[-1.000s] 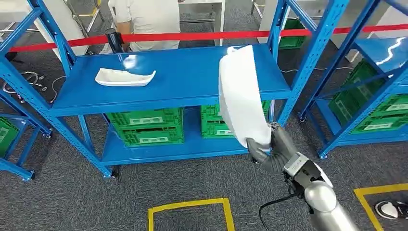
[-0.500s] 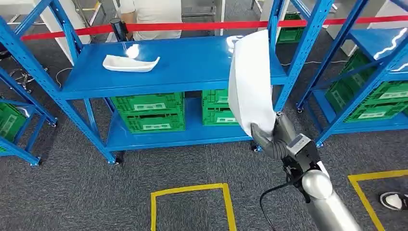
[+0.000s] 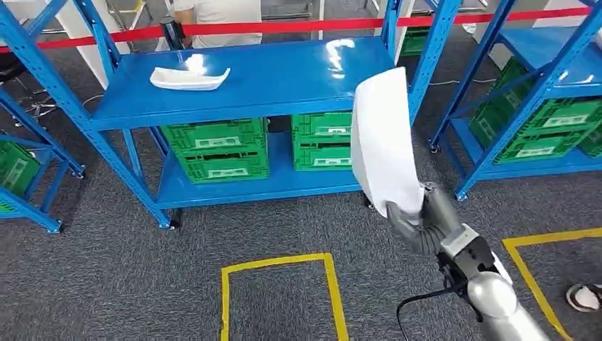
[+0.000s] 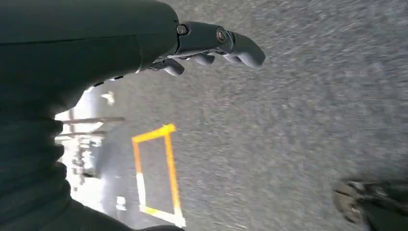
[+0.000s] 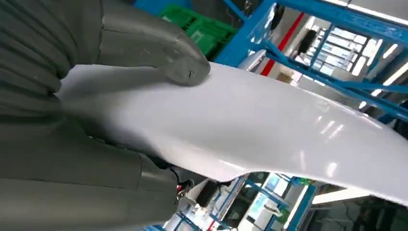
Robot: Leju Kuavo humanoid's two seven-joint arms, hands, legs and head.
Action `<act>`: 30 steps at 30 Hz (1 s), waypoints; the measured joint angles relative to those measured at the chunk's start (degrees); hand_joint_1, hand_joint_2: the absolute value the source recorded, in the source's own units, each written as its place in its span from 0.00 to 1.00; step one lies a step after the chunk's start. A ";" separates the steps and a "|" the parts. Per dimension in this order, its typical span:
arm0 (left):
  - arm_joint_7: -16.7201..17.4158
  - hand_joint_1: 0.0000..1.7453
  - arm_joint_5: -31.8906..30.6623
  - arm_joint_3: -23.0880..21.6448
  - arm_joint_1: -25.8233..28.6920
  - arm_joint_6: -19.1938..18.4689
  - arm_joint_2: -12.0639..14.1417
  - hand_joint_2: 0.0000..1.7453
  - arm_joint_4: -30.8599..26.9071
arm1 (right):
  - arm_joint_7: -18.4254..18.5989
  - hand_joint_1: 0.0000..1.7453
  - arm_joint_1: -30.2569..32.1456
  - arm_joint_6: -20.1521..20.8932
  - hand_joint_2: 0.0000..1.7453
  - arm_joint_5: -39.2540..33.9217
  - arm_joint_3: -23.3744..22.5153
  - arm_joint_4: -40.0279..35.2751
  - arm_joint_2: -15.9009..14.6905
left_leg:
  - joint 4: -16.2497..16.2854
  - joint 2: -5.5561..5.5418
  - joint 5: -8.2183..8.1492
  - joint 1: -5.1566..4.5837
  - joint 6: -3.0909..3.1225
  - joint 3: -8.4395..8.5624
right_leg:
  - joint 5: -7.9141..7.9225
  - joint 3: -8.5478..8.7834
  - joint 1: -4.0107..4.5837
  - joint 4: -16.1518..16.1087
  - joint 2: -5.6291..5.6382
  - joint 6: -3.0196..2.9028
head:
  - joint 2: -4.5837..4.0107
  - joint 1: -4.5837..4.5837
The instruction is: Take the parts from the cabinet and place them on the table.
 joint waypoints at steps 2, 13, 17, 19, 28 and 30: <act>-0.04 0.00 0.24 0.00 -0.07 0.00 0.31 1.00 -0.04 | -0.07 1.00 0.28 -0.26 1.00 -0.13 0.00 -0.22 -0.46 | 2.09 -0.29 -3.92 0.35 -0.90 -1.18 | 1.32 -1.15 -0.28 -0.25 -0.25 -0.97 | 0.00 -0.09; 10.54 0.00 2.27 0.90 0.77 -2.58 -0.30 1.00 0.00 | 2.23 1.00 1.26 -3.76 1.00 -7.46 -1.10 -1.07 -5.38 | -3.24 -0.98 -9.01 -0.09 0.13 11.71 | 8.29 -7.81 -0.25 -0.54 -0.70 0.67 | 0.00 -0.09; 12.39 0.00 1.86 0.85 1.57 -3.61 -0.61 1.00 0.13 | 3.32 1.00 6.59 -3.96 1.00 -13.17 -6.15 -3.76 -10.08 | -4.13 -0.74 -6.07 -0.06 2.28 9.51 | 7.04 -9.31 -0.83 -0.07 -0.51 2.08 | 0.00 -0.02; 10.96 0.00 2.69 0.81 2.03 -2.91 -0.61 1.00 0.20 | 3.45 1.00 5.34 -2.08 1.00 -14.89 -7.65 -3.69 -12.15 | -3.93 -0.08 -4.73 -0.13 2.81 7.68 | -0.80 -11.18 -0.71 7.00 -0.26 2.47 | 0.00 0.06; 1.42 0.00 3.98 1.44 -0.22 1.25 -1.62 1.00 -0.22 | 3.23 1.00 -7.41 1.49 1.00 5.14 0.20 2.25 0.42 | -0.04 0.55 0.27 -0.34 1.30 -0.88 | -1.99 2.00 -0.45 -0.34 -0.10 1.49 | 0.00 0.02; 1.35 0.00 3.04 1.42 -0.54 1.27 -1.84 1.00 -0.26 | 3.30 1.00 -8.32 2.30 1.00 6.25 0.22 2.51 1.99 | -0.41 0.38 1.48 0.04 0.56 -1.07 | -1.33 1.50 -0.22 -0.33 -0.14 0.66 | 0.00 0.22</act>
